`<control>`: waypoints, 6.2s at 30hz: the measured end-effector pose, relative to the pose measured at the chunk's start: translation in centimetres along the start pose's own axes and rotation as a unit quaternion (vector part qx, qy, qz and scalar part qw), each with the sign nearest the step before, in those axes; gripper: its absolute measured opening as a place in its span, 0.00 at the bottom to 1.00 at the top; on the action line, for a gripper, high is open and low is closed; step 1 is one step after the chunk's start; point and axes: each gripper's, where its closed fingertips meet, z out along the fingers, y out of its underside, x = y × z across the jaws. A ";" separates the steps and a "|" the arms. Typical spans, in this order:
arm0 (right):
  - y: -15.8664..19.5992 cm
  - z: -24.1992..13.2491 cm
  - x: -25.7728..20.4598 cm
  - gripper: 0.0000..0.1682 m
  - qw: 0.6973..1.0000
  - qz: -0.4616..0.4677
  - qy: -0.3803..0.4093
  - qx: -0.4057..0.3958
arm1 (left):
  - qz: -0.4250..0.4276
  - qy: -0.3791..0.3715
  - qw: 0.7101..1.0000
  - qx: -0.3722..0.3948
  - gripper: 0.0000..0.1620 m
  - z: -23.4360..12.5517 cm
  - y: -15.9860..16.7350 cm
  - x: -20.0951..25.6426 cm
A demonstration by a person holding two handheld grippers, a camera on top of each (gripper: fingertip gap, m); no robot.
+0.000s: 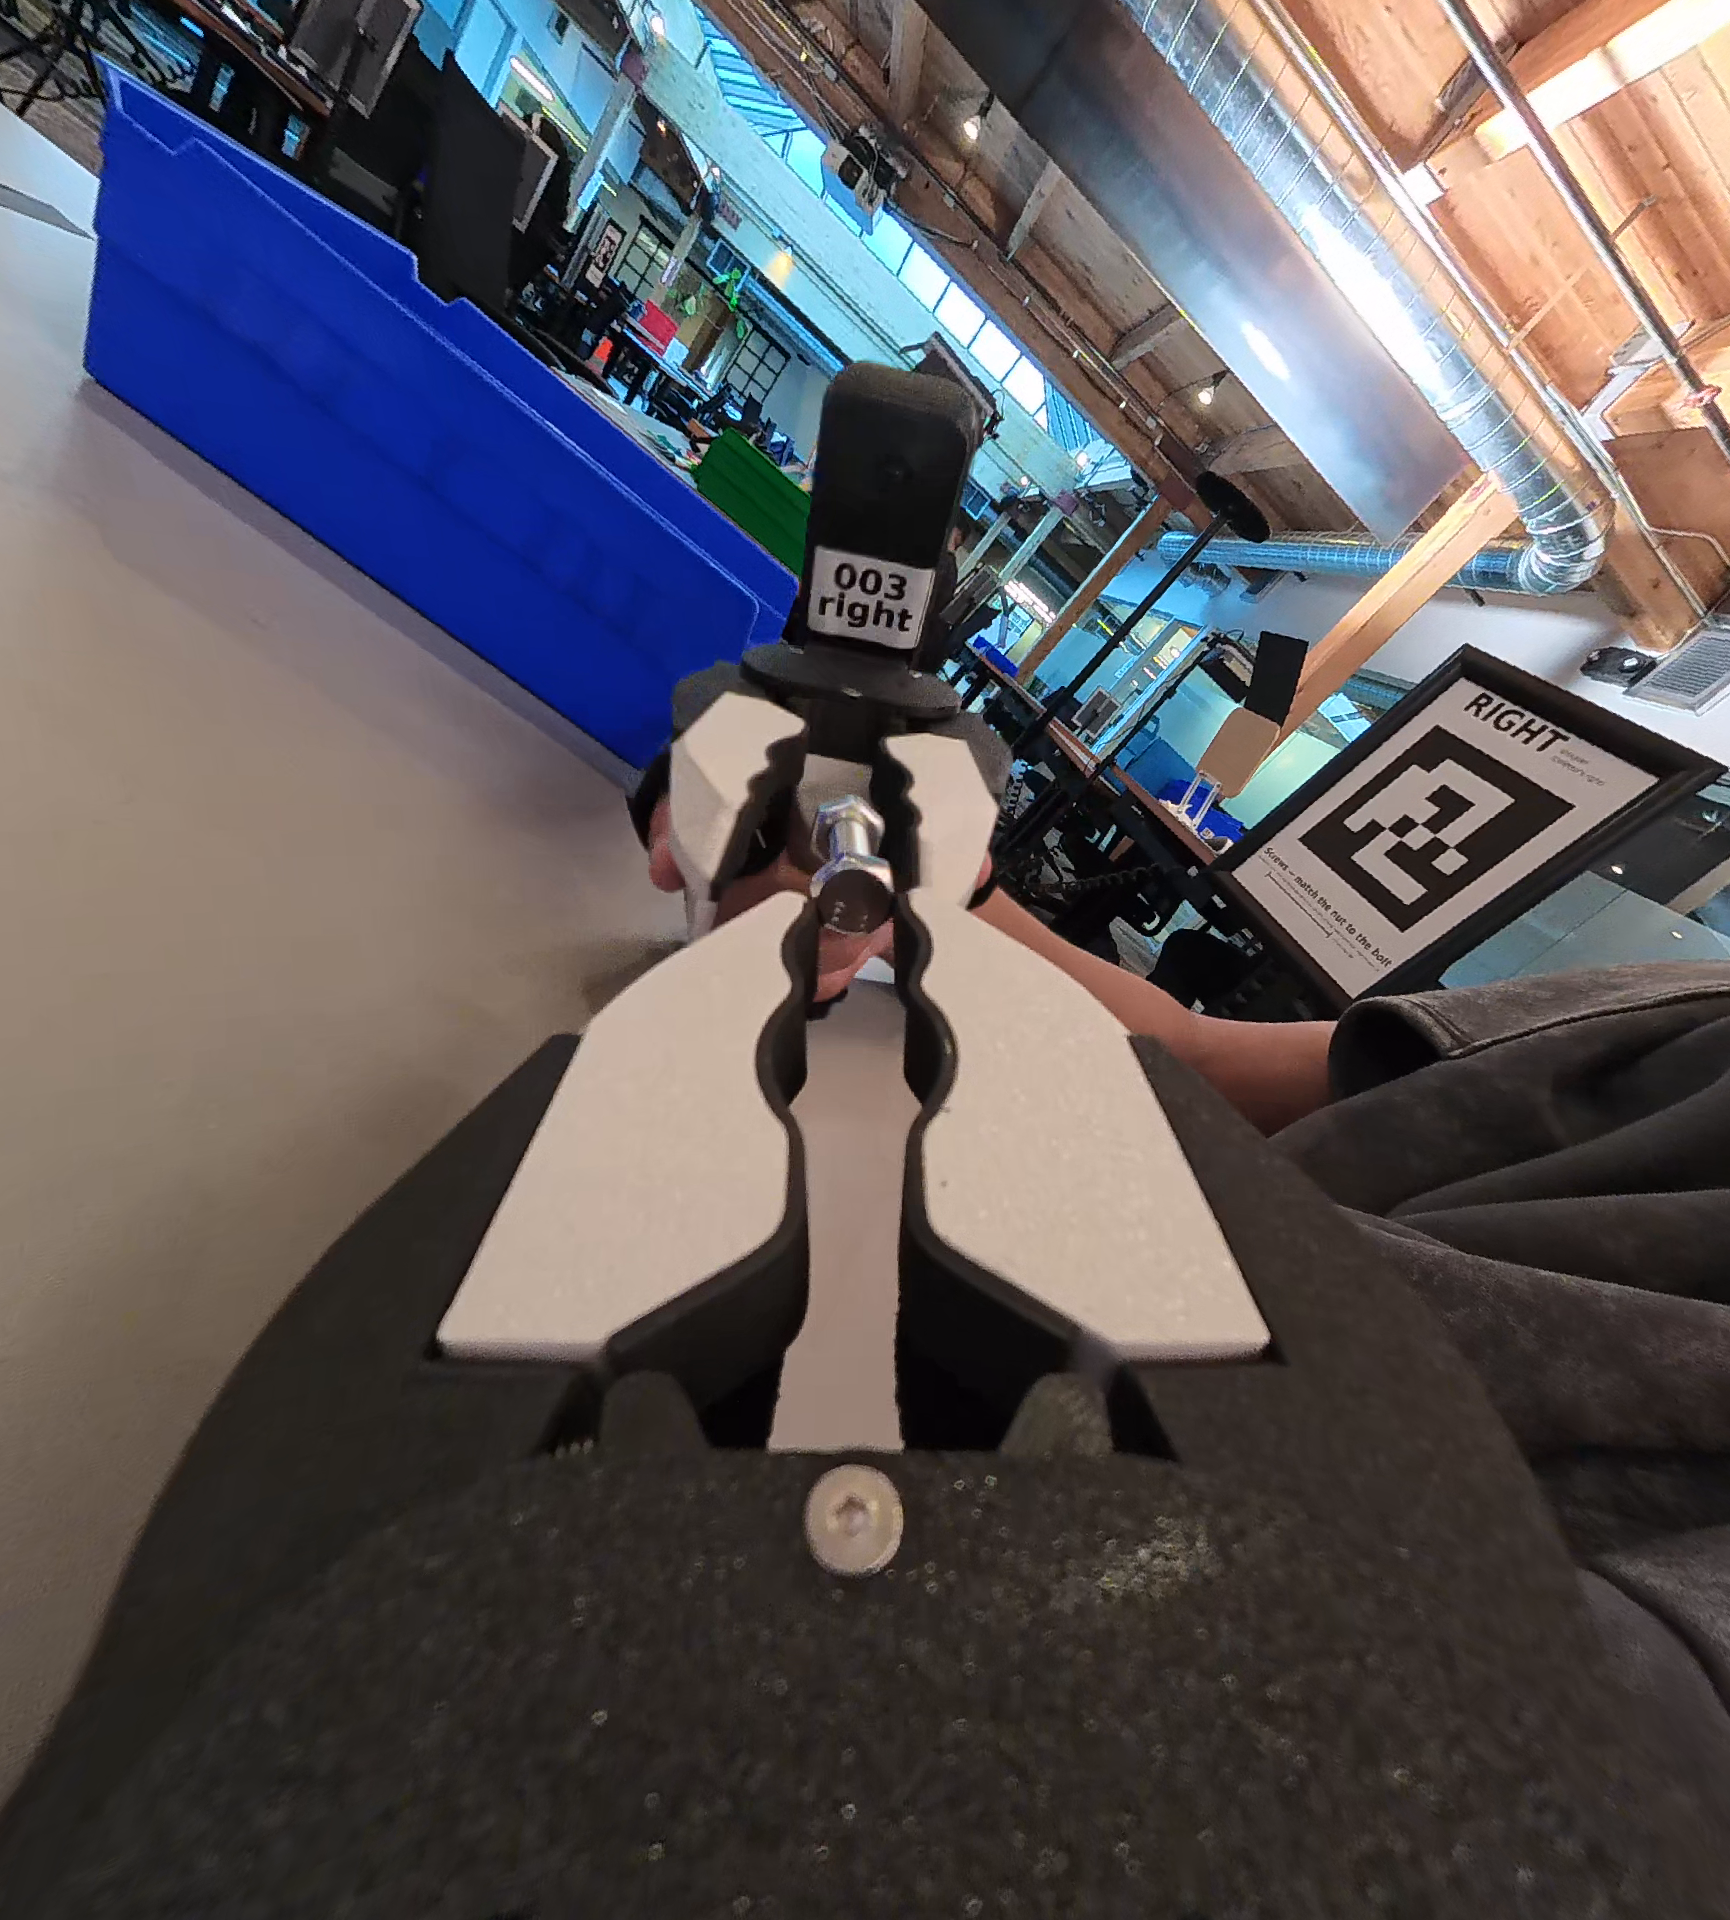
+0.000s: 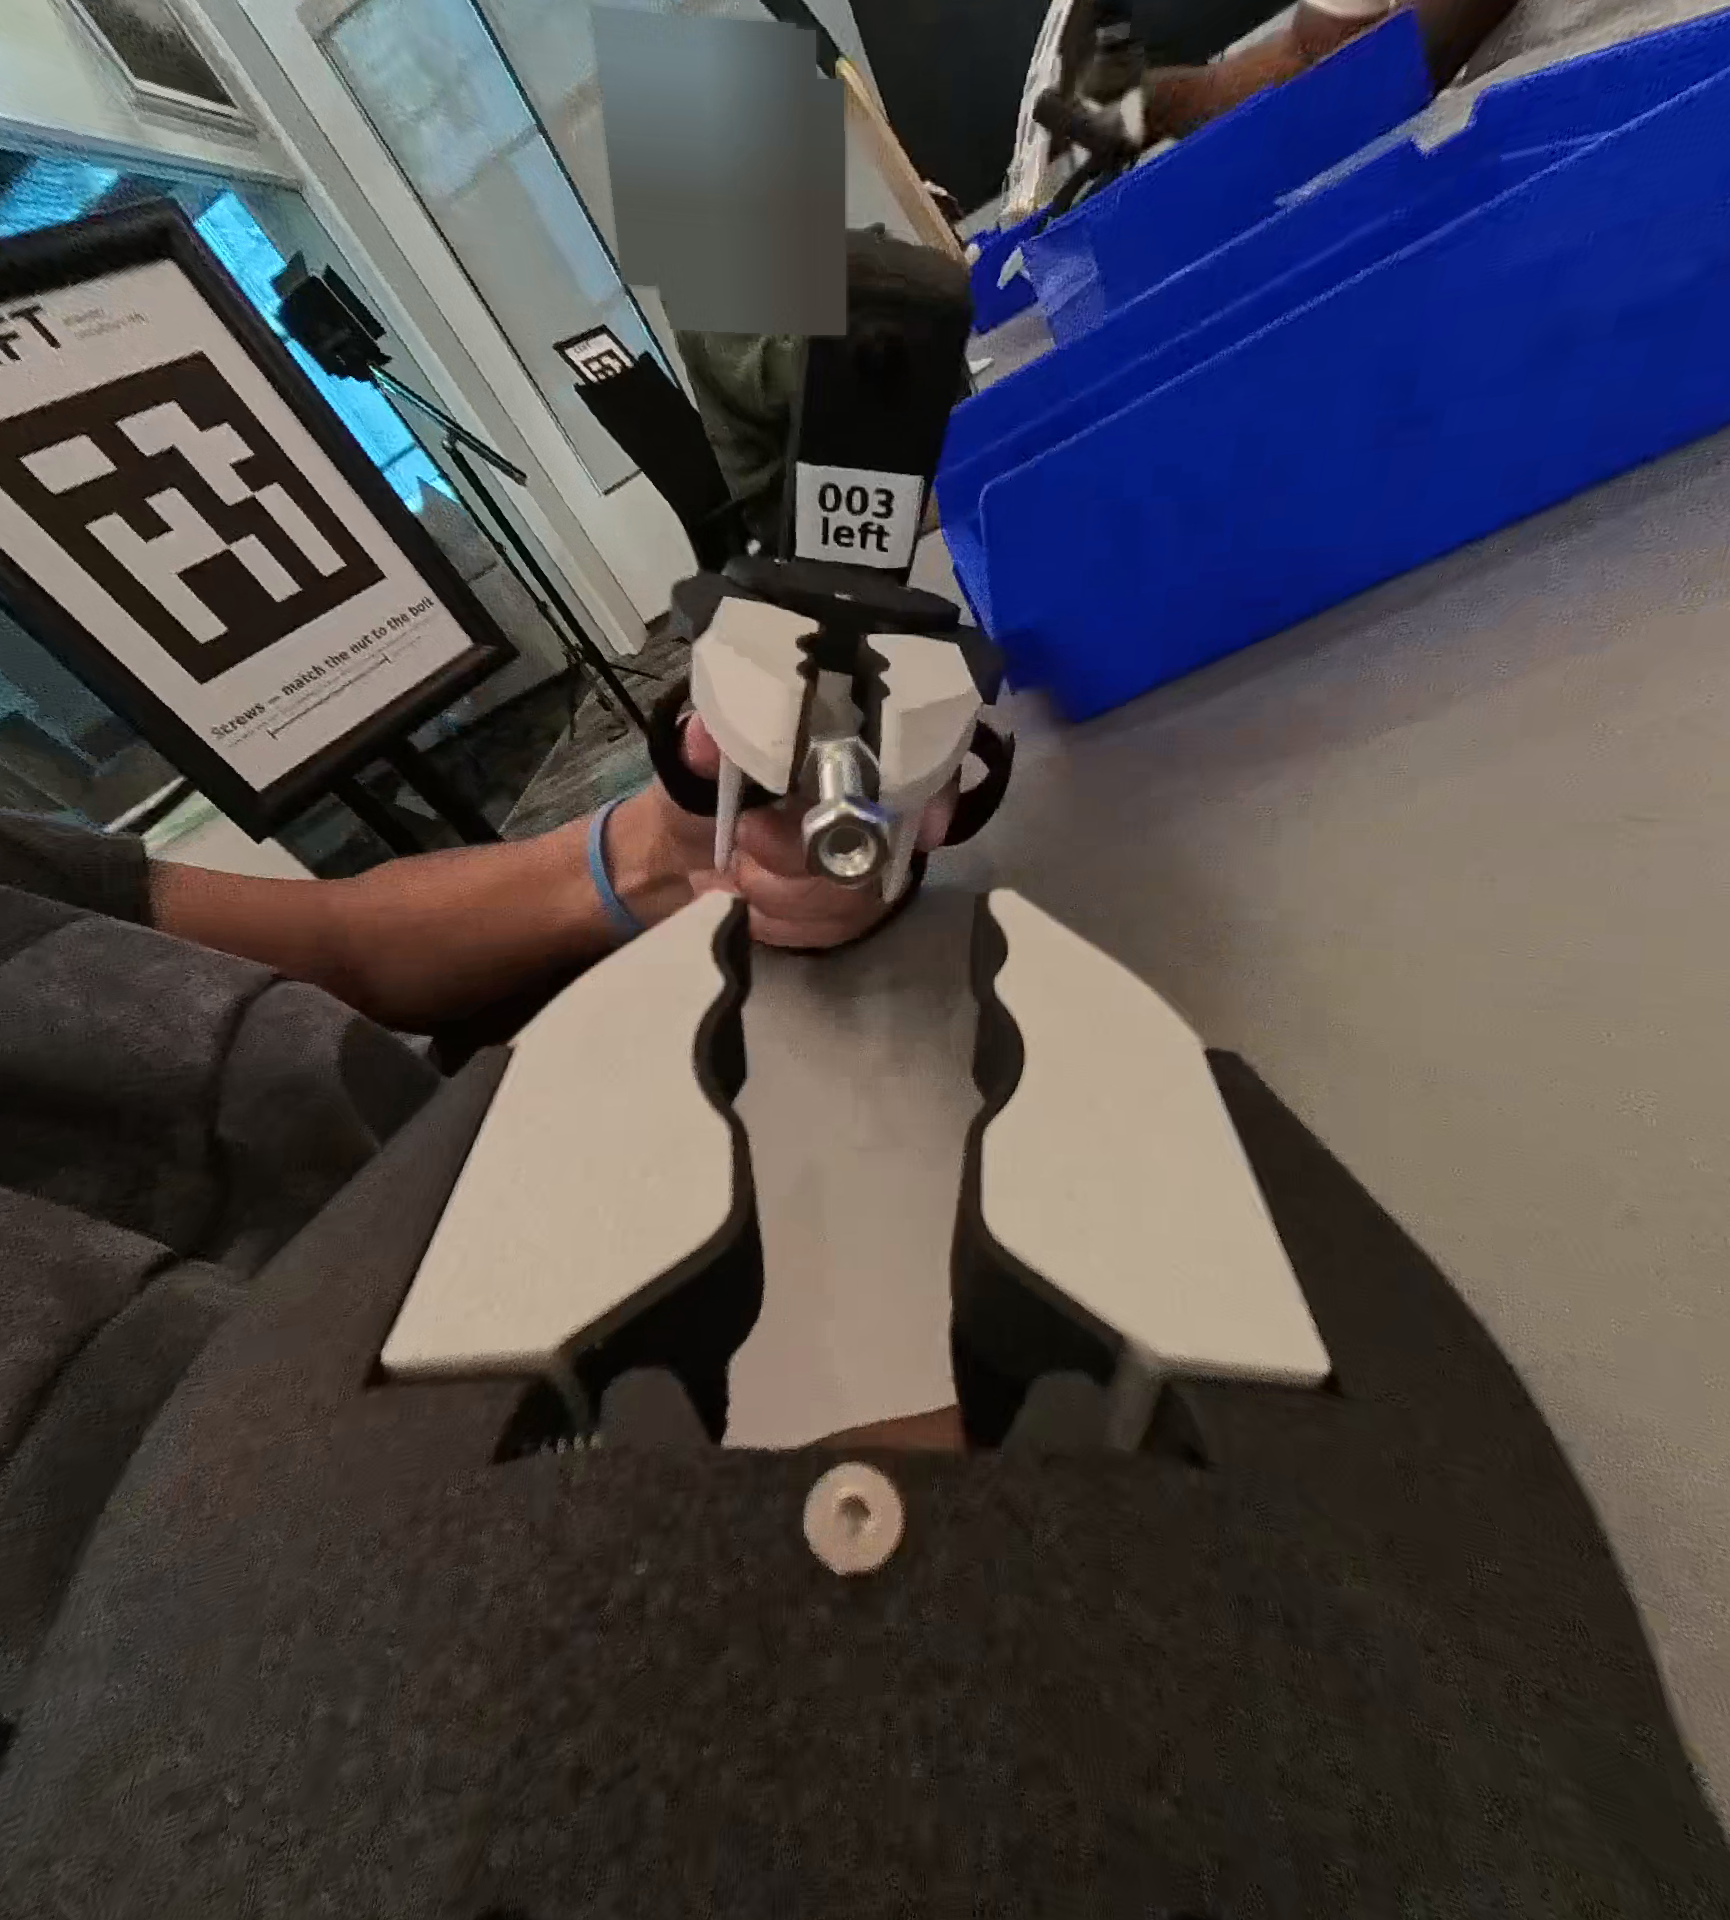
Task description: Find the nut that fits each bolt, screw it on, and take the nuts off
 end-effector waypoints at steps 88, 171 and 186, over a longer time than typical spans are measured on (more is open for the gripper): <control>-2.6 2.3 -0.8 0.13 0.924 0.321 -0.123 0.169 | 0.065 -0.042 0.996 0.040 0.09 -1.2 -2.1 -0.3; -0.1 -0.3 -0.7 0.16 0.994 -0.049 0.068 -0.076 | 0.094 -0.080 0.992 -0.039 0.09 -0.5 0.6 -1.2; 1.0 0.9 -0.7 0.04 0.997 -0.053 0.027 -0.058 | 0.096 -0.054 0.993 -0.049 0.16 0.0 1.2 -0.3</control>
